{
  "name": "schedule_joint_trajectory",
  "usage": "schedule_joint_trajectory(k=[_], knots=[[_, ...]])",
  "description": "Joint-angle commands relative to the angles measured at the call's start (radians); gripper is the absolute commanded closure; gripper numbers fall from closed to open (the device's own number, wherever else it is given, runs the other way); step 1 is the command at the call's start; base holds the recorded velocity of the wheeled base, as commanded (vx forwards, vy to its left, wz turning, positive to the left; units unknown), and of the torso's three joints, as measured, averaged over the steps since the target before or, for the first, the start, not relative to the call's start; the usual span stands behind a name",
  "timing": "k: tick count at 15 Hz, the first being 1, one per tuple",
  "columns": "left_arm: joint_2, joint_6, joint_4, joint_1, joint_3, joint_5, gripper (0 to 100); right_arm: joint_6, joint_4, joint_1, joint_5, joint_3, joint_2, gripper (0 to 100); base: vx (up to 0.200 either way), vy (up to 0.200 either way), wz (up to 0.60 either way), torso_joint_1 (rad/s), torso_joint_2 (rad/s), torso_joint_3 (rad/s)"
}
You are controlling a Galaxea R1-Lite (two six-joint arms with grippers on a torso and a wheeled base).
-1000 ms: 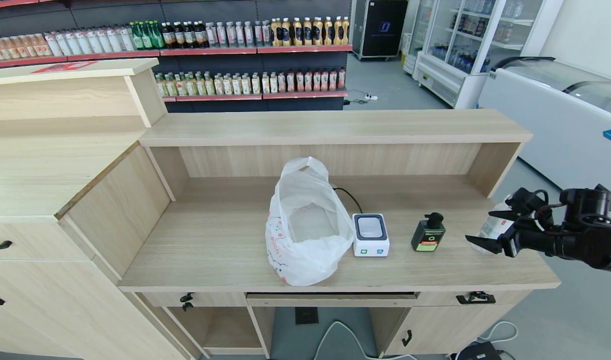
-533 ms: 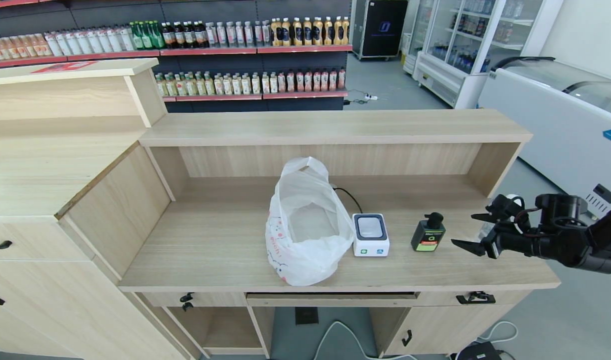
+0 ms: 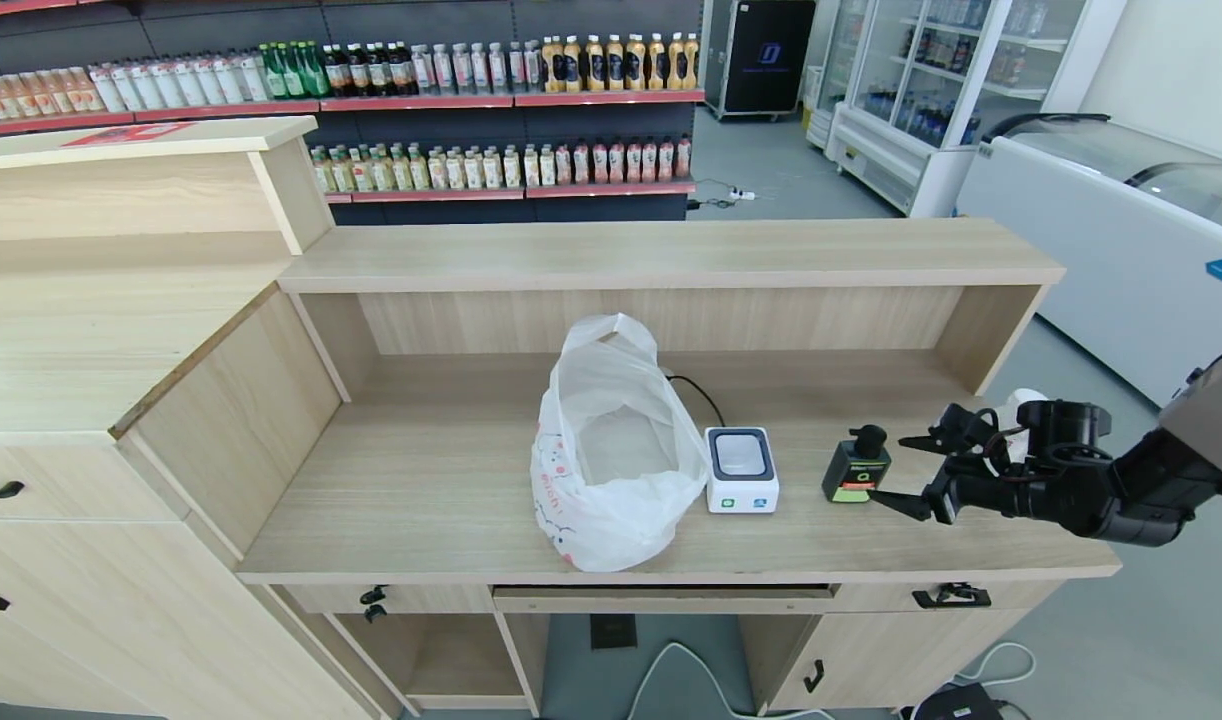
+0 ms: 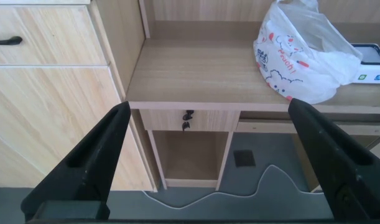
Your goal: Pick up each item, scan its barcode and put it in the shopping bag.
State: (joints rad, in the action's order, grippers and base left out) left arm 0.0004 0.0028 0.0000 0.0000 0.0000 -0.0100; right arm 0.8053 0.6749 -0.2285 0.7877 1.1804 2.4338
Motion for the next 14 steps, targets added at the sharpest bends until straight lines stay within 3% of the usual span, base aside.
schedule_joint_trajectory(k=[1, 14], knots=[[0.000, 0.000, 0.000, 0.000, 0.000, -0.001, 0, 0.000, 0.000, 0.020, 0.001, 0.028, 0.037, 0, 0.000, 0.000, 0.00, 0.000, 0.00, 0.000], [0.000, 0.000, 0.000, 0.000, 0.000, -0.001, 0, 0.002, -0.051, 0.104, 0.001, 0.202, 0.162, 0, 0.000, 0.000, 0.00, 0.000, 0.00, 0.000]])
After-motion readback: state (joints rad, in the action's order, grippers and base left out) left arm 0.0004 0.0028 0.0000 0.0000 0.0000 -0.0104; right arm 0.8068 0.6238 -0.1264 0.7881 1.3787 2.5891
